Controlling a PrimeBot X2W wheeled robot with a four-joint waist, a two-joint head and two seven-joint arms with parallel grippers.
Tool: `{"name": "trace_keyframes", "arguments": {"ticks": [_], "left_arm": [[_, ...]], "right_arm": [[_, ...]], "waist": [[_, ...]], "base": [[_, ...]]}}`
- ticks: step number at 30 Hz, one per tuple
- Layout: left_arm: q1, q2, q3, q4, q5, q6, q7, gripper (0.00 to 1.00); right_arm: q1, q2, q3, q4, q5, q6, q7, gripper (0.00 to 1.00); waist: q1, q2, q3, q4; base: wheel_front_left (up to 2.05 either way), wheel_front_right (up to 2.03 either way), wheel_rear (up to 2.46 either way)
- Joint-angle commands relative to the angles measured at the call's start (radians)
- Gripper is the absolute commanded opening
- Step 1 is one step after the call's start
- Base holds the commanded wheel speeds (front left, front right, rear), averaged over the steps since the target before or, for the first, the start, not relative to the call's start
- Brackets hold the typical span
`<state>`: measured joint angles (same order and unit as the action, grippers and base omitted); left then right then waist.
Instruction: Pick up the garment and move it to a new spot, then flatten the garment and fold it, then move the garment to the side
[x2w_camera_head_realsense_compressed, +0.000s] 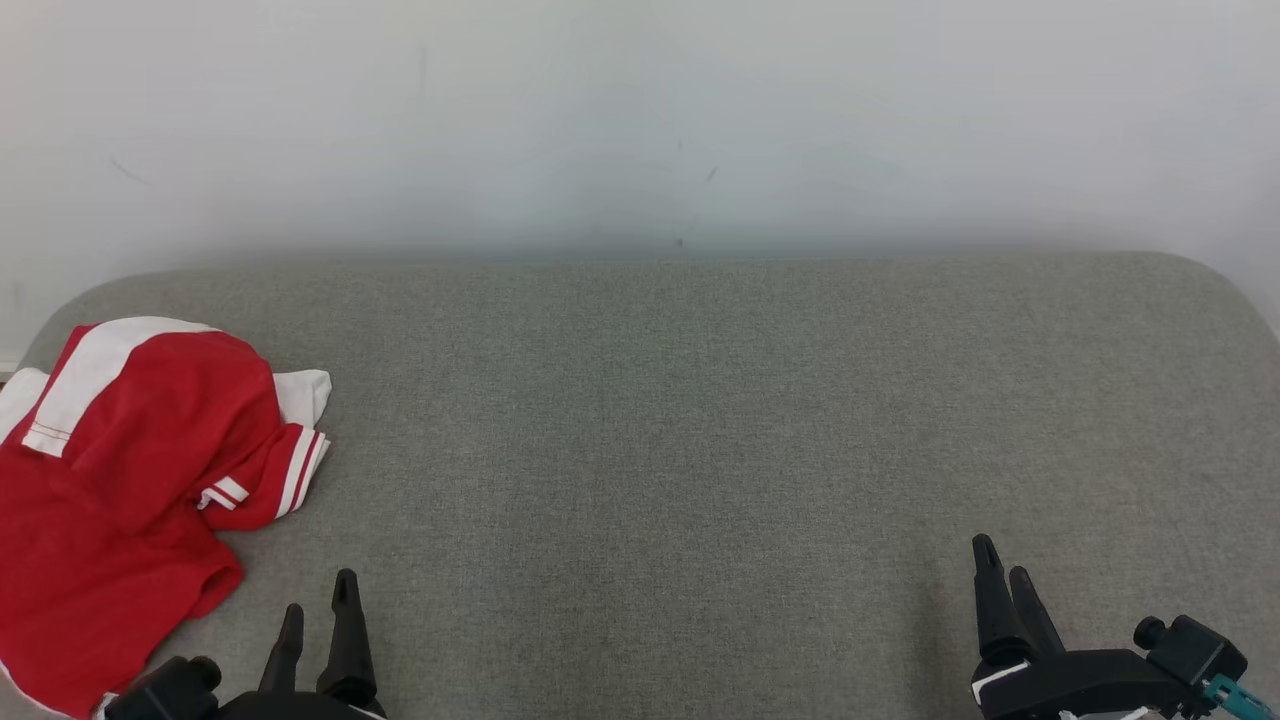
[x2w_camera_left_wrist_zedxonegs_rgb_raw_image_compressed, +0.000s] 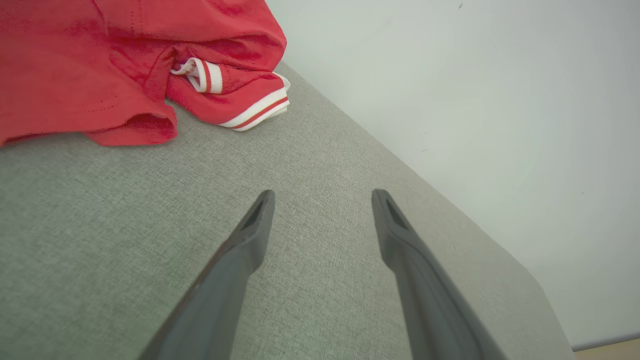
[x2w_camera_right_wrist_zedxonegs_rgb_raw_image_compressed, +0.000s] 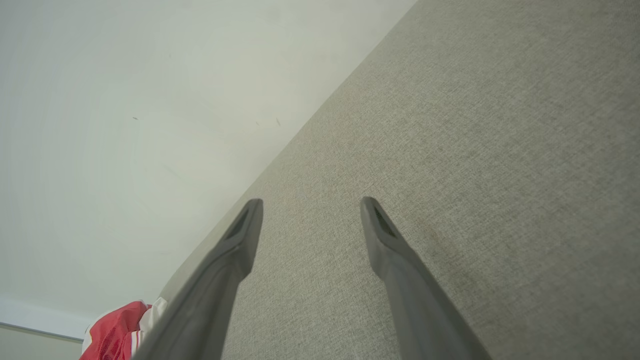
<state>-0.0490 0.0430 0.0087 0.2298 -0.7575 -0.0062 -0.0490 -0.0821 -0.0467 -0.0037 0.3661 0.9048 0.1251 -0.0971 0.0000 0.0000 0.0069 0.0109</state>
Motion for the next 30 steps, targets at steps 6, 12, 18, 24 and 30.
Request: {"name": "trace_keyframes", "arguments": {"ticks": [6,12,18,24,30], "left_arm": [[-0.024,0.022,-0.031,-0.005,0.121,0.024,-0.032,1.0],[-0.023,0.034,-0.055,-0.003,0.204,0.042,-0.056,1.0],[-0.021,0.045,-0.075,-0.007,0.273,0.057,-0.076,1.0],[-0.024,0.062,-0.108,-0.015,0.332,0.051,-0.092,1.0],[-0.025,0.069,-0.13,-0.019,0.39,0.064,-0.11,1.0]], "right_arm": [[-0.022,-0.003,-0.003,-0.006,-0.115,0.006,-0.001,1.0],[-0.022,-0.003,-0.002,0.0,-0.192,0.006,-0.01,1.0],[-0.027,-0.004,0.001,0.011,-0.259,0.006,-0.017,1.0],[-0.028,-0.004,0.007,0.016,-0.317,0.007,-0.02,1.0],[-0.031,-0.004,0.015,0.018,-0.384,0.007,-0.014,1.0]], "waist": [[0.0,0.0,-0.001,0.002],[0.0,0.0,0.0,0.006],[0.0,0.0,0.001,0.006],[0.0,0.0,0.002,0.006],[0.0,0.0,0.007,0.007]], "base": [[0.0,0.0,0.0],[0.0,0.0,0.0],[0.0,0.0,0.0],[0.0,0.0,0.0],[0.0,0.0,0.0]]}}
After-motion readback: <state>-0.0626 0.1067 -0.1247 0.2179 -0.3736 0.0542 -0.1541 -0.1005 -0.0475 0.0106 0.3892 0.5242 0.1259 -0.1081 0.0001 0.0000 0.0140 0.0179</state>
